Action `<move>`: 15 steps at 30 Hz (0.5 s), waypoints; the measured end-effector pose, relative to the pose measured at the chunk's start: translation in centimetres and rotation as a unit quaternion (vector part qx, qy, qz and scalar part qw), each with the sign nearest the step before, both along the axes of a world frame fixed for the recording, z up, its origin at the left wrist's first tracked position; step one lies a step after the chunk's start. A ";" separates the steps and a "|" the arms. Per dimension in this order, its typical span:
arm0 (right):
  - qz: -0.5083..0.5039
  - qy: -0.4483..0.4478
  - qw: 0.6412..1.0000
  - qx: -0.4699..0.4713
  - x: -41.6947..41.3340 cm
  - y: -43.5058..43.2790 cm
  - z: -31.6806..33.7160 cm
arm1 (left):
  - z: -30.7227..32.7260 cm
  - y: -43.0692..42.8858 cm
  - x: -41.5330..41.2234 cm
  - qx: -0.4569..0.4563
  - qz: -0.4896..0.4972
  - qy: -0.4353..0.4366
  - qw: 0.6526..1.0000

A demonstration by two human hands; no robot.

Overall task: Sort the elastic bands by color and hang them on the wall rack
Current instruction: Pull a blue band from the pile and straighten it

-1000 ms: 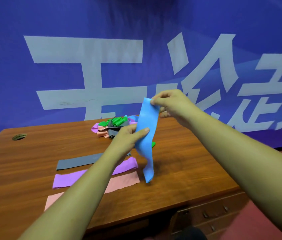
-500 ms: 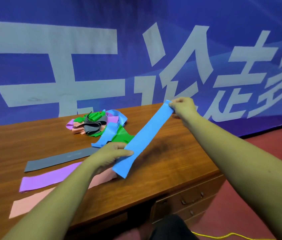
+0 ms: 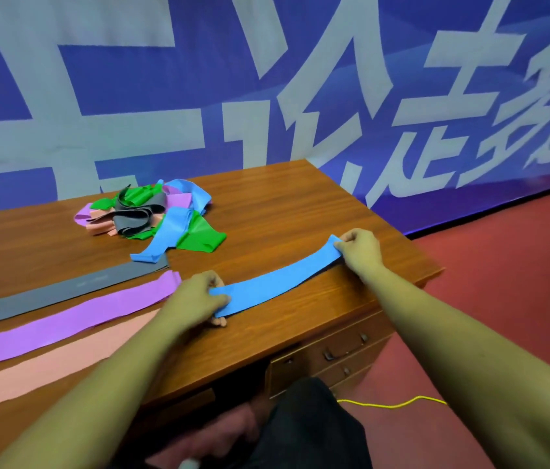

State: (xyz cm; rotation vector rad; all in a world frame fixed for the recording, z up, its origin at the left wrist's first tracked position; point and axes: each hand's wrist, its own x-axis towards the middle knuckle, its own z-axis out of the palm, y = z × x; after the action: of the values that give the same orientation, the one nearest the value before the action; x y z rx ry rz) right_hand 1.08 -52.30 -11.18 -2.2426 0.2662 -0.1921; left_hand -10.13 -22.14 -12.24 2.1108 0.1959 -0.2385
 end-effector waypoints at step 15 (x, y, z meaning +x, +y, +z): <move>0.394 -0.068 0.889 -0.222 -4.3 3.8 -2.3 | -2.1 0.1 -0.3 0.351 -0.184 -0.203 0.895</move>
State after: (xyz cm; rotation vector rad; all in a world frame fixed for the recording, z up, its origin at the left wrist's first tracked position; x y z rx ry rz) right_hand -3.17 -48.49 -13.48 -2.5714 -0.8436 0.0389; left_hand -10.42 -22.07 -14.30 2.8527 -0.4399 0.0810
